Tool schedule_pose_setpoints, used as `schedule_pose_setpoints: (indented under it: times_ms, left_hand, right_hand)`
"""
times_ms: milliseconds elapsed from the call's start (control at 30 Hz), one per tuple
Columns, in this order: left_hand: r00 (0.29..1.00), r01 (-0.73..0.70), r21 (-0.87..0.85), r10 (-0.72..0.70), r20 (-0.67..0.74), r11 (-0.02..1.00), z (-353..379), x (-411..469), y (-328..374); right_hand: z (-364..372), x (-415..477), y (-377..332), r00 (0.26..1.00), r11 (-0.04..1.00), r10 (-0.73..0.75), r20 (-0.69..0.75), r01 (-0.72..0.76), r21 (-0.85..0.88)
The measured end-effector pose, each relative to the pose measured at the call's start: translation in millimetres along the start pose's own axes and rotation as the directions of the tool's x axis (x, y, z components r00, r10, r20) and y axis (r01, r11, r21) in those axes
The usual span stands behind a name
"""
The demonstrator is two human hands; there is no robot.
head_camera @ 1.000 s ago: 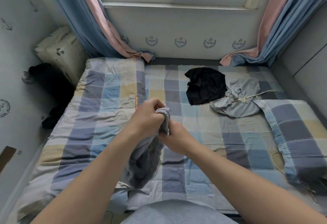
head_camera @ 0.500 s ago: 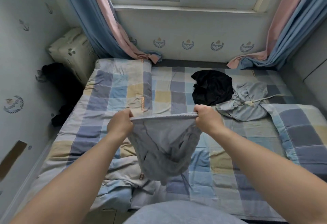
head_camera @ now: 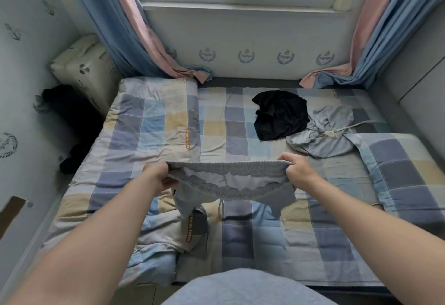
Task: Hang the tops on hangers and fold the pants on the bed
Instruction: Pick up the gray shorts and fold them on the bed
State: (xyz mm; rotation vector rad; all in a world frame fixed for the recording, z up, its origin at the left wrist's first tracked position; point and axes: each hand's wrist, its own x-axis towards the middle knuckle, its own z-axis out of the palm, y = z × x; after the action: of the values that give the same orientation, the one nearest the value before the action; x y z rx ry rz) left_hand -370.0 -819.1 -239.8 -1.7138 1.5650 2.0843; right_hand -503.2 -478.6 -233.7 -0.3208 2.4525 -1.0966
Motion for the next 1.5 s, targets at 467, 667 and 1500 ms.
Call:
schedule_pose_setpoints:
  times_ms: [467,667,1500]
  left_hand:
    - [0.907,-0.316,0.794,0.41,0.092,0.52,-18,14,39]
    - [0.953,-0.265,0.284,0.206,0.222,0.921,-13,10,37]
    - [0.511,-0.859,0.224,0.74,0.438,0.46,-28,-51,140]
  right_hand:
    - [-47,9,-18,0.964,0.894,0.162,-0.21,-0.234,-0.383]
    - [-48,10,-46,0.841,0.706,0.542,0.011,-0.462,0.536]
    - [-157,43,-141,0.995,0.8,0.013,0.103,-0.072,0.596]
